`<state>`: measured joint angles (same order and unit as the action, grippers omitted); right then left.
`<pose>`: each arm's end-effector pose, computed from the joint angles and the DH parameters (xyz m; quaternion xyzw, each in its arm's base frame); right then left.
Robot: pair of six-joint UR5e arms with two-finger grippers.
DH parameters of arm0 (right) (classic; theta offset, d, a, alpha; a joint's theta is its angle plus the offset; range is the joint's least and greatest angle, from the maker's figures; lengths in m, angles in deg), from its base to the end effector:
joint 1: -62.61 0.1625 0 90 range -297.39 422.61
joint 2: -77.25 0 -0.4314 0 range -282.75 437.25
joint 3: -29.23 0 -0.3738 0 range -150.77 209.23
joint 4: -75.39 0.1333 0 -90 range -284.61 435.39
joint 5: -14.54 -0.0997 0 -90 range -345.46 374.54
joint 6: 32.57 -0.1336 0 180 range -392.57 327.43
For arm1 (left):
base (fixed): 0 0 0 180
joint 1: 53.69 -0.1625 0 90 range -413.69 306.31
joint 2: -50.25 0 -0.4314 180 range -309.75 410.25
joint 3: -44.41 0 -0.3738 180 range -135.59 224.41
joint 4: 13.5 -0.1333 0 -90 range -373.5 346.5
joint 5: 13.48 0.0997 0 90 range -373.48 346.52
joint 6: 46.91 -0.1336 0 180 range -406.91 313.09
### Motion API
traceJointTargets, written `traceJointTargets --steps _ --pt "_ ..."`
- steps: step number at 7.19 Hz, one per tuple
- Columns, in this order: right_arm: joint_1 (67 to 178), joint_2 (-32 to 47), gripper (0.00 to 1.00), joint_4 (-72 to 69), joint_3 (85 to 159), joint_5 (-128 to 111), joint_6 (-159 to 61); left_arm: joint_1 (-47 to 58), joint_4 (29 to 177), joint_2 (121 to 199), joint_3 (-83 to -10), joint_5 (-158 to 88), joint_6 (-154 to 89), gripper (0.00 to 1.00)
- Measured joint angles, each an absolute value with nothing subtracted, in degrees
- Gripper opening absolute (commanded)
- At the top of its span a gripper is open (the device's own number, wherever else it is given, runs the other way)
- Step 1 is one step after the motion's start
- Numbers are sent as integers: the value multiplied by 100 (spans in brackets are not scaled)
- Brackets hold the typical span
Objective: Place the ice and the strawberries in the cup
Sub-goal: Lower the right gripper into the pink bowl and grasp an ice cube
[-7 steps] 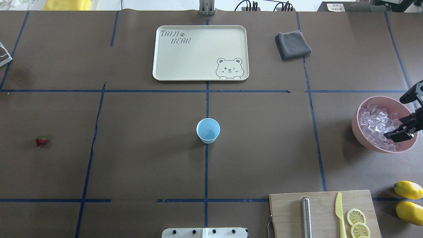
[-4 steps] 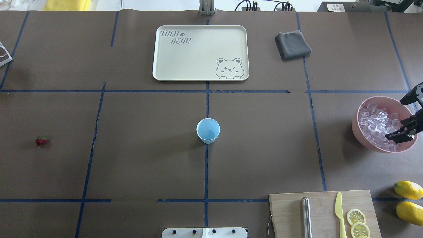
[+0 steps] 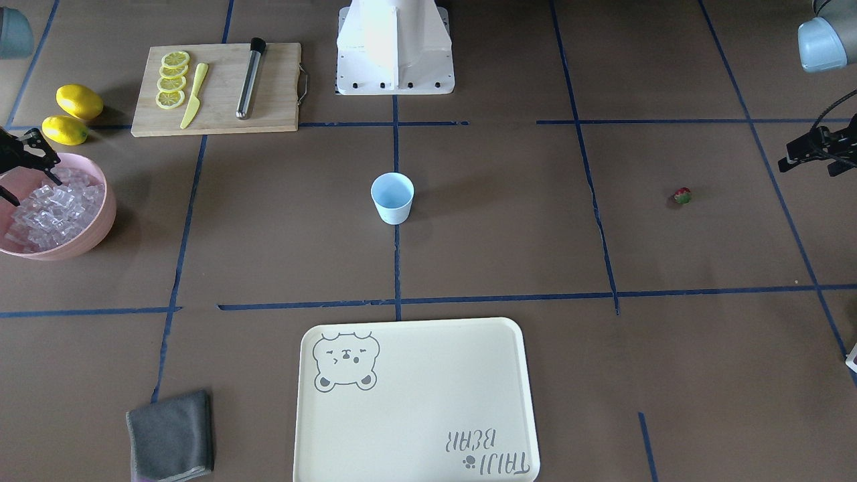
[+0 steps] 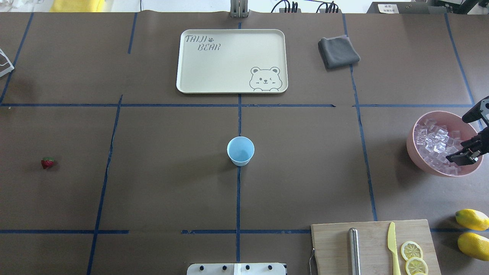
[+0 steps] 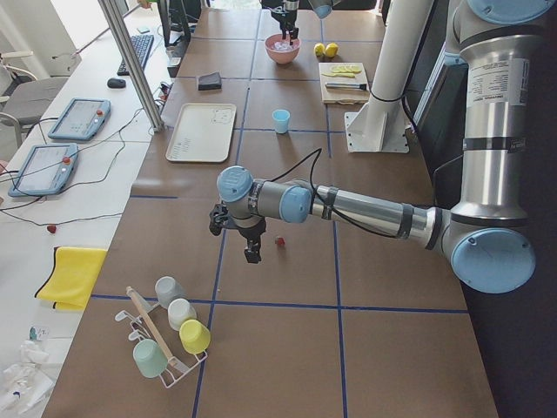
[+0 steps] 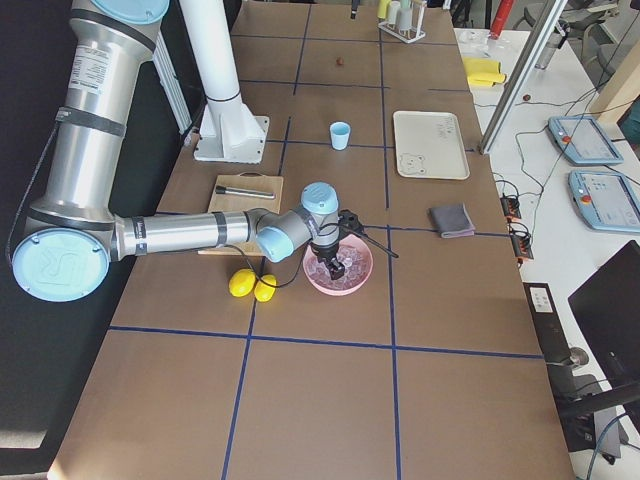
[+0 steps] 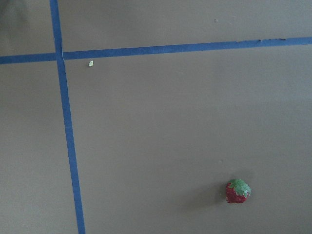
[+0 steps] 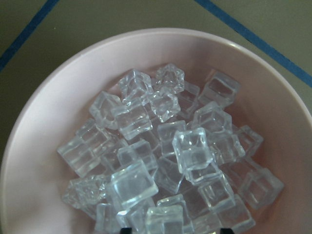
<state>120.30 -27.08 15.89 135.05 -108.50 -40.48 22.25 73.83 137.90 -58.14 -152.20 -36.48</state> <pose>-0.1685 -0.3795 0.6129 0.1541 -0.3475 -0.2713 0.8842 0.0800 -0.4548 0.6017 -0.0288 0.4149 0.0559 0.9077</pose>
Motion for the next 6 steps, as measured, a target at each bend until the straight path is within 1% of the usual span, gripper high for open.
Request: traceJointTargets --steps 1,2,3,4,6 --pt "12029 -2708 31 1589 13503 -10850 -4048 2225 7385 13781 -5811 -15223 -3654 100" --pt "12027 -2707 18 1591 13503 -10850 -4047 2225 7386 13775 -5797 -15225 -3661 100" --pt "12027 -2703 9 1596 13510 -10852 -4043 2225 7386 13773 -5779 -15225 -3669 100" --pt "12028 -2700 5 1605 13530 -10856 -4040 2225 7386 13771 -5757 -15226 -3678 100" --pt "12066 -2749 3 1617 13672 -10877 -4045 2225 7386 13771 -5735 -15228 -3685 100"
